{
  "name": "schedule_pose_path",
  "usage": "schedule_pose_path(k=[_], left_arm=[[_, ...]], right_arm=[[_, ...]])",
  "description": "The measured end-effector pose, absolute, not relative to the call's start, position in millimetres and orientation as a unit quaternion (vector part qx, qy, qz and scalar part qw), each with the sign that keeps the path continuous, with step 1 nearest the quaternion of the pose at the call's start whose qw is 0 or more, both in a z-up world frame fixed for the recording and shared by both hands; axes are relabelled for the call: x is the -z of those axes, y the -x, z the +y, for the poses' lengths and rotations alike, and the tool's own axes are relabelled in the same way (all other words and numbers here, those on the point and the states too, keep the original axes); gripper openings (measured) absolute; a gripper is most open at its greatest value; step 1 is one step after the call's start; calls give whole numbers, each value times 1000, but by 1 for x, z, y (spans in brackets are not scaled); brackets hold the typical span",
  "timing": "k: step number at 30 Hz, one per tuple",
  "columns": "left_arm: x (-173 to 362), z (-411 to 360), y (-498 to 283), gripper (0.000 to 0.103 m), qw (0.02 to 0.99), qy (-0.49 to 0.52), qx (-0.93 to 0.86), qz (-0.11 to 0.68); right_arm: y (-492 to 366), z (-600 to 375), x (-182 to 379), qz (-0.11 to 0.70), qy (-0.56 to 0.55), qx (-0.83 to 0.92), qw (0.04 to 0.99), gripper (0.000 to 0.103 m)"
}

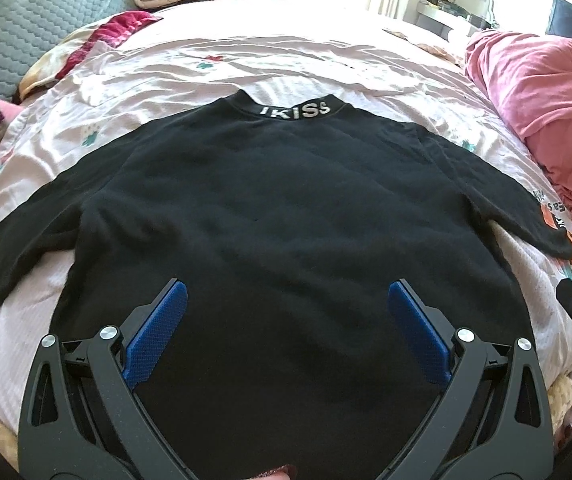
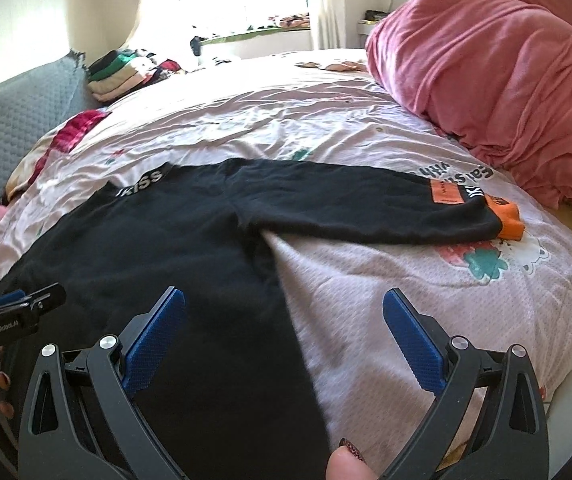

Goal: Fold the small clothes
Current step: 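Move the right tool toward the orange cuff of a sleeve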

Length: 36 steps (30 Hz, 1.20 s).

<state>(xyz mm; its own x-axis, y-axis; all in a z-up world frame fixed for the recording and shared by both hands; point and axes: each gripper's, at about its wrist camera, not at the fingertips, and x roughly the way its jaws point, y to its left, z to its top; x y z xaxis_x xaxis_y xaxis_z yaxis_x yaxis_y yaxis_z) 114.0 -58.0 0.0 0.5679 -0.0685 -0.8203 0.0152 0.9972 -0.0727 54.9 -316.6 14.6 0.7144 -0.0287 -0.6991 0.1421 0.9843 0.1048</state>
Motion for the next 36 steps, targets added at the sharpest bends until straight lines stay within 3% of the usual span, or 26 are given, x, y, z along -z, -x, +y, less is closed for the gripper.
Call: schedule_pose_path(k=[24, 36], left_arm=[[2, -109, -202, 95, 871, 36, 74, 484], [22, -128, -239, 95, 858, 35, 80, 506]], right_arm=[[-116, -472, -2, 410, -194, 194, 870, 99], [-118, -536, 38, 413, -296, 229, 830, 99]])
